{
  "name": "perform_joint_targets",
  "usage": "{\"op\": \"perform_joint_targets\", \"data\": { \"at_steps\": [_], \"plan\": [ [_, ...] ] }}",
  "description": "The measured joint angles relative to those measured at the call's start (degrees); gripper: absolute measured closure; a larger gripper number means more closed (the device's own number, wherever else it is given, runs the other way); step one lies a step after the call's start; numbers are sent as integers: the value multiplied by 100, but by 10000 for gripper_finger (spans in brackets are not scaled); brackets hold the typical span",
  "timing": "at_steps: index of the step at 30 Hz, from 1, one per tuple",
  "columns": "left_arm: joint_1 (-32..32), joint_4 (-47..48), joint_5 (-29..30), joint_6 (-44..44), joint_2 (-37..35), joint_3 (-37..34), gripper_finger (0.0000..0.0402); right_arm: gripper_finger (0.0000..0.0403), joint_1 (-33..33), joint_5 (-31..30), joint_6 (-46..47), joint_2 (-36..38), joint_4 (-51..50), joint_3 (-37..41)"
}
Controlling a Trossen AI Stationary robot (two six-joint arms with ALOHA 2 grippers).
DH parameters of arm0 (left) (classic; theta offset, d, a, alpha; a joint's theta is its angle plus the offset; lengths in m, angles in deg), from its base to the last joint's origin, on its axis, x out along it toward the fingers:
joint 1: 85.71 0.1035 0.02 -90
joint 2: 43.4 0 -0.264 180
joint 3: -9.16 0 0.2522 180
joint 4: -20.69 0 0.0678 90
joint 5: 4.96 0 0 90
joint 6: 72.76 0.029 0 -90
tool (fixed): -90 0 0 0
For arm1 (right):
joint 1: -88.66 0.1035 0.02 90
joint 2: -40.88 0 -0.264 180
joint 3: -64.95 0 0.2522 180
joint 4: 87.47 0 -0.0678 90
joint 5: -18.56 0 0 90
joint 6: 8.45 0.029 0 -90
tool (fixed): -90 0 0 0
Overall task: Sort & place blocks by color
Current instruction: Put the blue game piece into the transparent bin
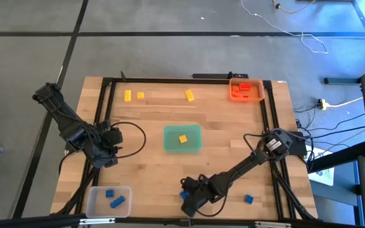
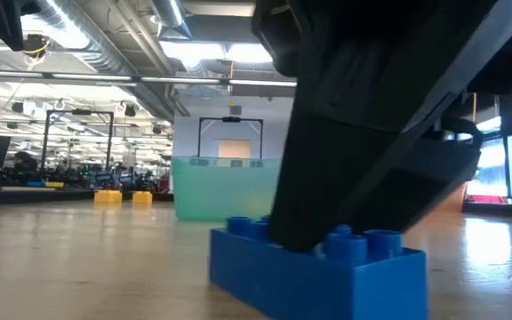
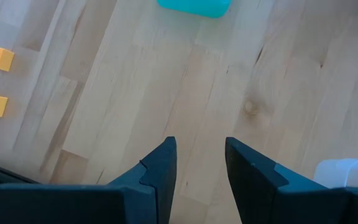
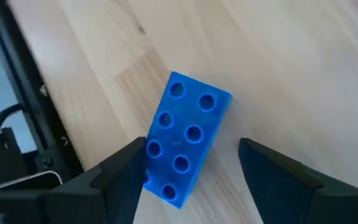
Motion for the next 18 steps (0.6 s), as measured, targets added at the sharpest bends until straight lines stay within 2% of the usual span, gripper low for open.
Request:
{"op": "perform_joint_targets", "data": {
  "at_steps": [8, 18],
  "plan": [
    [0, 0, 2, 18, 0, 0, 275, 146, -116, 339, 1016, 302, -848, 36],
    [0, -15, 2, 297, -2, 0, 275, 146, -361, 537, 1085, 639, -1237, 68]
  ]
}}
